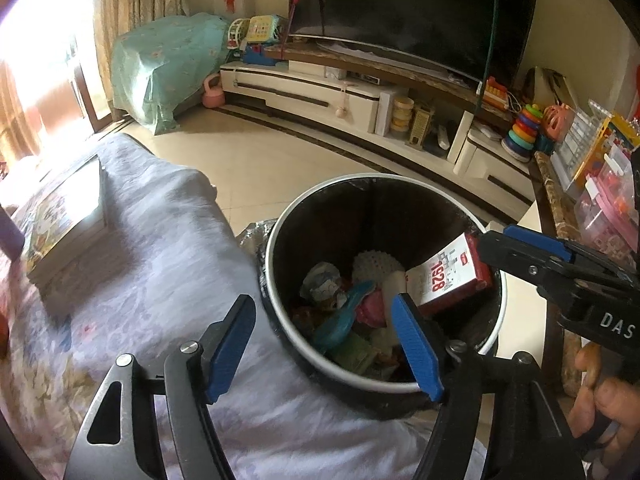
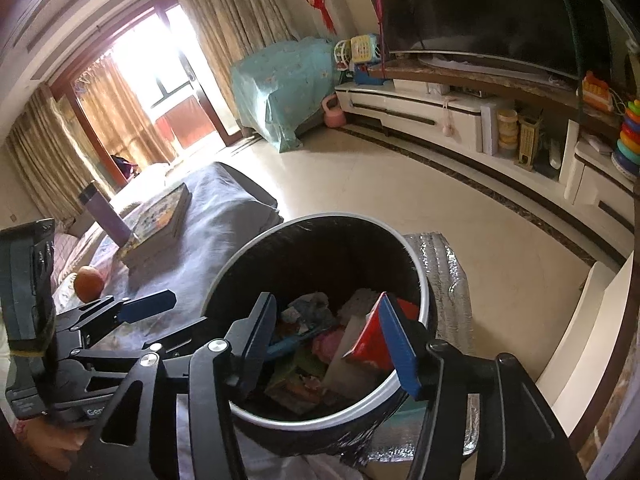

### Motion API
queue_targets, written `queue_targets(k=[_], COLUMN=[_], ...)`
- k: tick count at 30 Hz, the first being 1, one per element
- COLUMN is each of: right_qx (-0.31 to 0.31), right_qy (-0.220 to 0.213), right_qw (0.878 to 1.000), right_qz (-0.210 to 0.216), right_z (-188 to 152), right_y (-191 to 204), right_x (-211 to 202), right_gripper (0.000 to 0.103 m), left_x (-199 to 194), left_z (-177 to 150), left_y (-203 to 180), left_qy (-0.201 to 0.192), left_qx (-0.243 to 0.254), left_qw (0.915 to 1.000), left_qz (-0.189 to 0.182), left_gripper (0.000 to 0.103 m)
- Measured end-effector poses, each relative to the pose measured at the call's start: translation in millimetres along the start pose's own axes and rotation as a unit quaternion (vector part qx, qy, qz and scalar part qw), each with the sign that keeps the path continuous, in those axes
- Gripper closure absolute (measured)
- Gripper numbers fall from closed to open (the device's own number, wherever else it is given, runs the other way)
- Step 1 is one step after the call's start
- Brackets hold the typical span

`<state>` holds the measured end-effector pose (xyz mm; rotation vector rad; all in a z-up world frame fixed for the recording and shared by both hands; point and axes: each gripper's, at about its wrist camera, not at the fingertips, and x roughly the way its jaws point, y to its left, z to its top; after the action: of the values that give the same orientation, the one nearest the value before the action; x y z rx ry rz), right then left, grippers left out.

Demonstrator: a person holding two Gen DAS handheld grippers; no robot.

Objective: Collect trash

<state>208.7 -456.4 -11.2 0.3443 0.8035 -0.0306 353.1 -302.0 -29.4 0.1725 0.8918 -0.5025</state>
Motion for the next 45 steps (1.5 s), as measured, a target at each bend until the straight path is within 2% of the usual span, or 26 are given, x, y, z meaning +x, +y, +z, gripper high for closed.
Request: queue_targets(k=[7, 11, 17, 22, 29, 31, 34, 36, 37, 38, 40, 45], right_qx=[0.004, 0.008, 0.013, 0.011, 0.009, 0.004, -0.006, -0.015, -0.023, -0.028, -0.043, -0.063], right_qy=[-0.023, -0.034, -0.037, -0.049, -0.095, -0.12, -0.161, -0.189, -0.206, -0.217, -0.239, -0.225], right_qw=[1.0, 0.999, 0.999, 0.999, 0.995, 0.992, 0.986, 0.981, 0.977, 0.974, 0.967, 0.968], right_qz=[0.004, 0.007, 0.017, 0.01, -0.015, -0.027, -0.04, -0.049, -0.056, -0.061, -0.075, -0.085], right_z=[-15.1, -32.9, -58.3, -75.9, -90.1, -93.3, -100.6, -106.0, -110.3, -112.3, -121.9, -134.0], right_y=[15.9, 26.8, 40.7, 51.6, 62.4, 67.8, 76.3, 81.3, 85.0, 86.6, 93.4, 98.3], right_x=[-23.1, -36.4, -49.0, -61.2, -88.9, -102.1, -120.5, -131.5, -136.9, -138.4, -140.7, -127.2], right_gripper=[0.033, 0.021, 0.013, 0.012, 0.011, 0.01, 0.002, 0.0, 0.0, 0.0, 0.0, 0.0], left_x=[-27.3, -46.3, -78.1, -102.8, -136.5, -148.5, -170.8, -183.8, -189.9, -193.8, -201.7, -207.2], left_z=[-29.5, -51.7, -94.8, -127.1, -156.4, -164.2, -177.4, -188.7, -195.3, -202.1, -214.5, -237.7], left_y=[15.8, 26.5, 43.4, 53.6, 59.5, 59.5, 58.2, 56.0, 54.1, 52.7, 46.8, 33.1], left_qy=[-0.011, -0.022, -0.04, -0.054, -0.088, -0.107, -0.146, -0.177, -0.195, -0.208, -0.229, -0.243], left_qx=[-0.029, -0.047, -0.085, -0.103, -0.112, -0.109, -0.105, -0.1, -0.097, -0.095, -0.09, -0.077], left_qw=[0.9995, 0.9985, 0.9953, 0.9926, 0.9893, 0.9879, 0.9837, 0.9792, 0.9759, 0.9733, 0.9685, 0.9645], left_qz=[-0.009, -0.016, -0.024, -0.036, -0.033, -0.025, -0.016, -0.008, 0.001, 0.012, 0.037, 0.069], left_gripper=[0.032, 0.031, 0.026, 0.025, 0.024, 0.023, 0.019, 0.012, 0.004, 0.001, 0.001, 0.001])
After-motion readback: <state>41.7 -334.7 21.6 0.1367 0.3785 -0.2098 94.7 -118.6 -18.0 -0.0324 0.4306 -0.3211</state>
